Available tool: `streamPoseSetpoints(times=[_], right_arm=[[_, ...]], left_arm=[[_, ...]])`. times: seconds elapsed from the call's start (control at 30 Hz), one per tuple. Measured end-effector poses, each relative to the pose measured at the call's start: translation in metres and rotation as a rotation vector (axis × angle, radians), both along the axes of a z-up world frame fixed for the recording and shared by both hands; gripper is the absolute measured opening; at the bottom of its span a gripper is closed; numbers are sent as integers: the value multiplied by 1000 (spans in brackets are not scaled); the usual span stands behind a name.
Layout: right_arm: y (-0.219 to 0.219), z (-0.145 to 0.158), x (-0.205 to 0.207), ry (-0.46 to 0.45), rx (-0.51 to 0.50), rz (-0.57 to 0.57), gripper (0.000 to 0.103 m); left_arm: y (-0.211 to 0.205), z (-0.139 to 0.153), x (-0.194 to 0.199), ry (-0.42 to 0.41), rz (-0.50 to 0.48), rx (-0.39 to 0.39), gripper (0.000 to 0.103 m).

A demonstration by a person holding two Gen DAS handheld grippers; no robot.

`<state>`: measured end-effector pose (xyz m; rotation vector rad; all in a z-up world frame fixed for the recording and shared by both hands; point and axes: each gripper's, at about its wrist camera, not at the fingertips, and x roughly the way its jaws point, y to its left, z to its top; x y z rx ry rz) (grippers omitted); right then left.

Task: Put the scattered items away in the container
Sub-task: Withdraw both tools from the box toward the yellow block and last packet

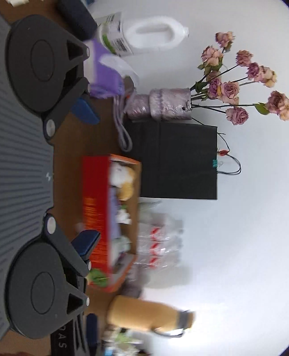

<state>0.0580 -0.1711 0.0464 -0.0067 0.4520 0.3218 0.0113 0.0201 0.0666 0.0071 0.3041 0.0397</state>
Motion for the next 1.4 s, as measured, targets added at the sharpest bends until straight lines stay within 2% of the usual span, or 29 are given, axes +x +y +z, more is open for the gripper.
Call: streamPoseSetpoints(times=[0.17, 0.37, 0.47, 0.73, 1.1, 1.27, 1.4], right_arm=[[-5, -18, -44, -5, -19, 101, 91], [-22, -24, -71, 2, -62, 86, 91], [-30, -29, -77, 25, -63, 63, 91], [-49, -36, -69, 69, -30, 8, 91], [-40, -42, -55, 101, -70, 9, 91], [-37, -41, -36, 113, -75, -10, 91], [-37, -43, -14, 148, -68, -51, 91]], left_arm=[[-4, -16, -38, 41, -5, -13, 103], [-15, -28, -61, 57, -33, -32, 103], [-20, -34, -56, 106, -32, -16, 103], [-24, -38, -49, 145, -40, -7, 103], [-26, -41, -32, 173, -59, -13, 103], [-28, -39, 4, 155, -50, 21, 103], [-28, -36, 44, 184, -63, 3, 103]])
